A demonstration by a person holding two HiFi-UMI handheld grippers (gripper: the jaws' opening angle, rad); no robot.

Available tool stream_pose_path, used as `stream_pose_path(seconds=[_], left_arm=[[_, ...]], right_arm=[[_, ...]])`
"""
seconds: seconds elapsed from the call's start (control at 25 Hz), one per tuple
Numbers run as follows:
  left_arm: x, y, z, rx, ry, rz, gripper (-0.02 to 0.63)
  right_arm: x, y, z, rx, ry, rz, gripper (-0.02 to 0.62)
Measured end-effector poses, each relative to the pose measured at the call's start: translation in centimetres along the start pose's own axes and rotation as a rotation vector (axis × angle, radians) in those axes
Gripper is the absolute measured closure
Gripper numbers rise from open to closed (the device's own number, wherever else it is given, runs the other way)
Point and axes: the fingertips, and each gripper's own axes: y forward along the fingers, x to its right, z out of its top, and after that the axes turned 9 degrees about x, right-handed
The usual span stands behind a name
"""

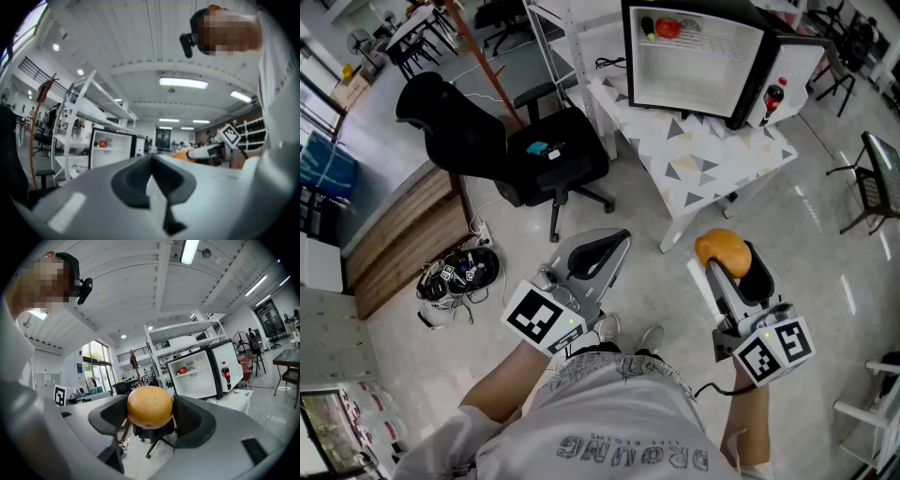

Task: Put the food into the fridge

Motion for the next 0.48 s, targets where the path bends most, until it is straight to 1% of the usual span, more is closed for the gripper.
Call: stream_pose_path(seconds=[0.32,0.48], left_arm=[[0.3,0.6,-0.6,-0.006,-0.002,-0.003,0.600],[0.8,1.1,-0.8,-0.011,0.000,-0.006,0.598]], right_arm=[[1.5,-0.1,-0.3,0.004,-0.004,-0.047,0.296],[2.1,-0.6,-0.2,0.001,-0.008,-0.054,0.296]])
